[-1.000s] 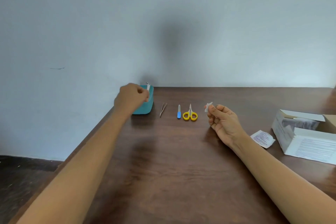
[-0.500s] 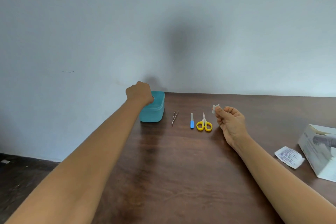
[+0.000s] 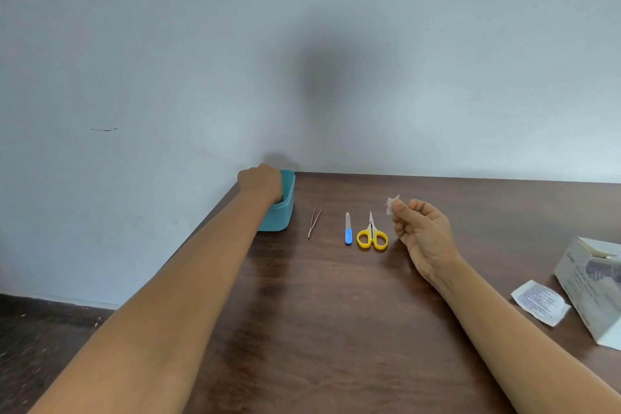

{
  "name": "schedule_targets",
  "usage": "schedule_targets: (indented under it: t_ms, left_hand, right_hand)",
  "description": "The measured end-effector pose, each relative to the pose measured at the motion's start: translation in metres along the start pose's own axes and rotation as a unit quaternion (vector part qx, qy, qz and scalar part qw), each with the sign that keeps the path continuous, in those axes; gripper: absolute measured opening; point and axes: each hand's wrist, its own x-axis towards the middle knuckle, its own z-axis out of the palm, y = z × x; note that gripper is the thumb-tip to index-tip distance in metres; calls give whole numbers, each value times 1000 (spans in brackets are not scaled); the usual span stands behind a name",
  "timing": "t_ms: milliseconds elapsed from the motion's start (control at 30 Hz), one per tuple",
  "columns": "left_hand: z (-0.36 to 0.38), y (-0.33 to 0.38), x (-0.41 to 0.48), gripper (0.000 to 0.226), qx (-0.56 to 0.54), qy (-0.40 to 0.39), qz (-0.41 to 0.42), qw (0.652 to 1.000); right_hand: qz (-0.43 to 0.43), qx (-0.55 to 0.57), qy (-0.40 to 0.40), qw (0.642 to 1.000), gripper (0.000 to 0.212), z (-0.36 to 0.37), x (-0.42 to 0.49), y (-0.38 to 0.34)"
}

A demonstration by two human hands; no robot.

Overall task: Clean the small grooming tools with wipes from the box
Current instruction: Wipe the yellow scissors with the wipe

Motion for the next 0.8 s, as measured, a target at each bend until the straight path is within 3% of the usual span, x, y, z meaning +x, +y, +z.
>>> schedule_targets:
  t_ms: [200,333,467,567,800]
  left_hand:
    - [-9,-2,-4,22,-6,2,-4,1000]
    - [-26,3,-12,14,-70,118,-1,991]
    - [-39,31,-43,22,-228,207,9,951]
    - [-32,64,-78,22,-360,157,55,918]
    - [2,123,-120,30,-291,126,122,941]
  right_hand:
    - [3,16,2,1000,21,-1,0,0]
    - [14,54,26,998,24,-1,-1,-4]
    - [20,109,55,992,22,-2,-3,-6]
    - [17,125,67,990,23,-2,-7,-7]
    - [-8,108,94,990,28,-4,-20,-6]
